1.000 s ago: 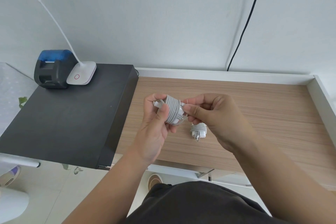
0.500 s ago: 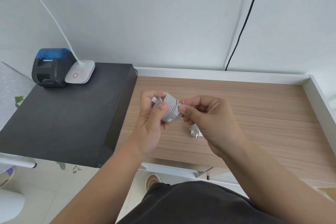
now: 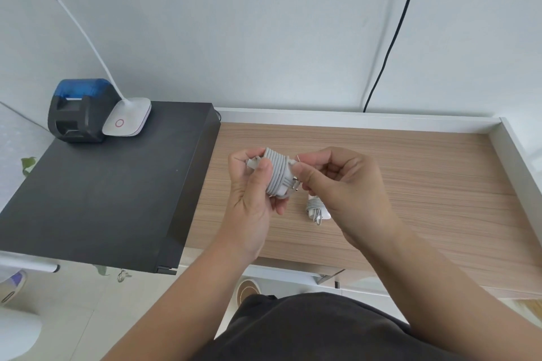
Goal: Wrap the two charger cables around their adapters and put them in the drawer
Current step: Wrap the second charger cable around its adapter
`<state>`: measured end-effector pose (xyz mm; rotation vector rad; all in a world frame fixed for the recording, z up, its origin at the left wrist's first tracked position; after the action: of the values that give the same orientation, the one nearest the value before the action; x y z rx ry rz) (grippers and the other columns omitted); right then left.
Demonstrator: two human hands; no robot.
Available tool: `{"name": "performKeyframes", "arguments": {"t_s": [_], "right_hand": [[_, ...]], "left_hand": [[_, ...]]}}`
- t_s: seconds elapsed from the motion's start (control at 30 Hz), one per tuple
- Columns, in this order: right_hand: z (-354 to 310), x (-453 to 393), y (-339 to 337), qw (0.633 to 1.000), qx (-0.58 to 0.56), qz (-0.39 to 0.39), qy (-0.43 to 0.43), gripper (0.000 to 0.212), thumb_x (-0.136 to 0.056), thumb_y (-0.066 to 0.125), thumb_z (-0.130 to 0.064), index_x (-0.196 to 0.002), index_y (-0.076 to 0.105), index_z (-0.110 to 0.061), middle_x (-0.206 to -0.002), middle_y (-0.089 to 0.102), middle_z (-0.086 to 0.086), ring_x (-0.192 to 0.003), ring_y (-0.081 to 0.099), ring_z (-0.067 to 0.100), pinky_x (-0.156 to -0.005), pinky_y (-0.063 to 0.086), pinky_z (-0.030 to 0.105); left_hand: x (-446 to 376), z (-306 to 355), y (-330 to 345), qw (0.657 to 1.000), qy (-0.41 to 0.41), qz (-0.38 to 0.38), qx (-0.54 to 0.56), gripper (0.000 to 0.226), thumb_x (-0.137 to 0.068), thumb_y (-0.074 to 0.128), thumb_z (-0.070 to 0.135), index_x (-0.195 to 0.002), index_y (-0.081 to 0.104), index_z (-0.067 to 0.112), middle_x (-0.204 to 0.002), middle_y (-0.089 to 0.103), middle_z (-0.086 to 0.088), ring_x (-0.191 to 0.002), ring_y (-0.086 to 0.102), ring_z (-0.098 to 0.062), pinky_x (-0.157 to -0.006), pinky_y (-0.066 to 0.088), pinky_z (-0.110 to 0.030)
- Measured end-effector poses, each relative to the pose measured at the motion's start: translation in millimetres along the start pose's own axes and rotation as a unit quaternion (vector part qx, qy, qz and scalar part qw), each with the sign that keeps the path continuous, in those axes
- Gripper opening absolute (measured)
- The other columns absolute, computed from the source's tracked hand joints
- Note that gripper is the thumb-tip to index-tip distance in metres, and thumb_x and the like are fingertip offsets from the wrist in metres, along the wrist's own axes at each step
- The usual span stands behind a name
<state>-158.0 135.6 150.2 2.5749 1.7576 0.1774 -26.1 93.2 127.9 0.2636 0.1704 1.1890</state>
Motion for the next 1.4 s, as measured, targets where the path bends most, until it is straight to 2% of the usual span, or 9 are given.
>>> {"name": "performKeyframes", "arguments": {"t_s": [0.13, 0.23, 0.37, 0.6, 0.8, 0.97, 1.1, 1.27, 1.4], "right_hand": [[-5.6, 1.4, -4.9, 0.995, 0.09, 0.008, -0.045, 0.011, -0.078, 0.078, -0.011, -0.079, 0.074, -0.021, -0.072, 0.072, 0.003, -0.065, 0.065, 0.019, -0.064, 0.054, 0.024], [-13.8, 2.6, 0.3, 0.986, 0.148, -0.014, -0.079, 0.013, -0.078, 0.078, -0.012, -0.078, 0.073, -0.024, -0.069, 0.071, -0.001, -0.063, 0.063, 0.015, -0.061, 0.05, 0.017], [-17.1, -0.1, 5.1, 0.978, 0.189, -0.012, -0.093, 0.009, -0.077, 0.078, -0.012, -0.079, 0.074, -0.02, -0.069, 0.071, -0.005, -0.06, 0.06, 0.004, -0.059, 0.046, 0.011], [0.8, -7.6, 3.7, 0.988, 0.149, -0.02, -0.03, 0.007, -0.079, 0.077, -0.014, -0.081, 0.076, -0.02, -0.07, 0.072, -0.001, -0.062, 0.062, 0.008, -0.058, 0.049, 0.019], [8.5, -13.5, 0.9, 0.993, 0.108, -0.039, 0.016, 0.007, -0.077, 0.079, -0.012, -0.08, 0.072, -0.015, -0.062, 0.068, -0.002, -0.055, 0.061, 0.008, -0.058, 0.049, 0.023], [16.6, -13.1, -1.3, 0.997, -0.015, -0.042, 0.067, 0.032, -0.061, 0.086, -0.015, -0.088, 0.069, -0.008, -0.07, 0.068, 0.012, -0.06, 0.059, 0.018, -0.058, 0.051, 0.022], [28.2, -10.5, -2.0, 0.989, -0.089, -0.037, 0.11, 0.02, -0.069, 0.08, -0.003, -0.088, 0.075, -0.007, -0.077, 0.071, 0.01, -0.072, 0.06, 0.02, -0.066, 0.052, 0.022], [16.7, -8.0, -4.6, 0.997, -0.033, -0.011, 0.072, 0.014, -0.074, 0.077, -0.001, -0.08, 0.076, -0.014, -0.071, 0.074, -0.001, -0.065, 0.062, 0.009, -0.065, 0.051, 0.019], [13.6, -8.0, -7.4, 0.998, 0.016, 0.002, 0.057, 0.015, -0.075, 0.079, -0.005, -0.075, 0.076, -0.019, -0.067, 0.072, 0.001, -0.064, 0.06, 0.012, -0.066, 0.052, 0.025]], "left_hand": [[-3.5, -2.8, -8.6, 0.999, -0.024, 0.032, -0.02, 0.017, -0.089, 0.045, 0.041, -0.102, 0.046, 0.031, -0.085, 0.058, 0.0, -0.063, 0.051, -0.011, -0.046, 0.037, -0.022], [-5.2, -4.0, -6.6, 0.998, -0.03, 0.029, -0.048, 0.016, -0.089, 0.045, 0.044, -0.102, 0.048, 0.034, -0.088, 0.057, -0.003, -0.063, 0.05, -0.011, -0.046, 0.036, -0.021], [-6.2, -2.3, -4.3, 0.998, -0.025, 0.03, -0.057, 0.019, -0.09, 0.045, 0.045, -0.105, 0.046, 0.033, -0.089, 0.055, -0.002, -0.063, 0.049, -0.01, -0.047, 0.036, -0.021], [-6.8, -4.5, -2.0, 0.996, -0.03, 0.018, -0.085, 0.025, -0.097, 0.041, 0.048, -0.112, 0.041, 0.028, -0.093, 0.056, -0.003, -0.062, 0.051, -0.004, -0.048, 0.038, -0.021], [-4.8, -3.0, 2.6, 0.992, -0.043, 0.011, -0.12, 0.038, -0.088, 0.039, 0.046, -0.116, 0.039, 0.021, -0.09, 0.054, -0.007, -0.058, 0.047, -0.005, -0.048, 0.04, -0.018], [-4.2, -7.7, -0.9, 0.994, -0.056, 0.025, -0.087, 0.029, -0.091, 0.041, 0.052, -0.11, 0.043, 0.03, -0.088, 0.055, -0.001, -0.06, 0.045, -0.005, -0.051, 0.037, -0.021], [-4.8, -4.8, 4.2, 0.995, -0.051, 0.032, -0.078, 0.035, -0.086, 0.04, 0.048, -0.113, 0.041, 0.025, -0.098, 0.052, -0.003, -0.069, 0.042, -0.006, -0.054, 0.037, -0.018], [-2.9, 9.2, 8.1, 0.984, 0.006, 0.028, -0.174, 0.033, -0.092, 0.033, 0.042, -0.116, 0.037, 0.02, -0.096, 0.05, 0.0, -0.061, 0.045, 0.004, -0.054, 0.04, -0.012], [0.4, 21.2, 13.0, 0.961, 0.085, 0.005, -0.263, 0.024, -0.094, 0.031, 0.04, -0.113, 0.033, 0.025, -0.101, 0.049, 0.007, -0.073, 0.051, 0.008, -0.065, 0.044, -0.01]]}}
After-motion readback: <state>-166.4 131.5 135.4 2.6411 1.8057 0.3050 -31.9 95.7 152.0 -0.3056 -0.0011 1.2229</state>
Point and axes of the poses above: each hand's wrist, its own x-axis away from the middle knuckle, its own y-axis out of the palm, z = x × y, the point moved 9 cm from there along -x, towards the middle knuckle
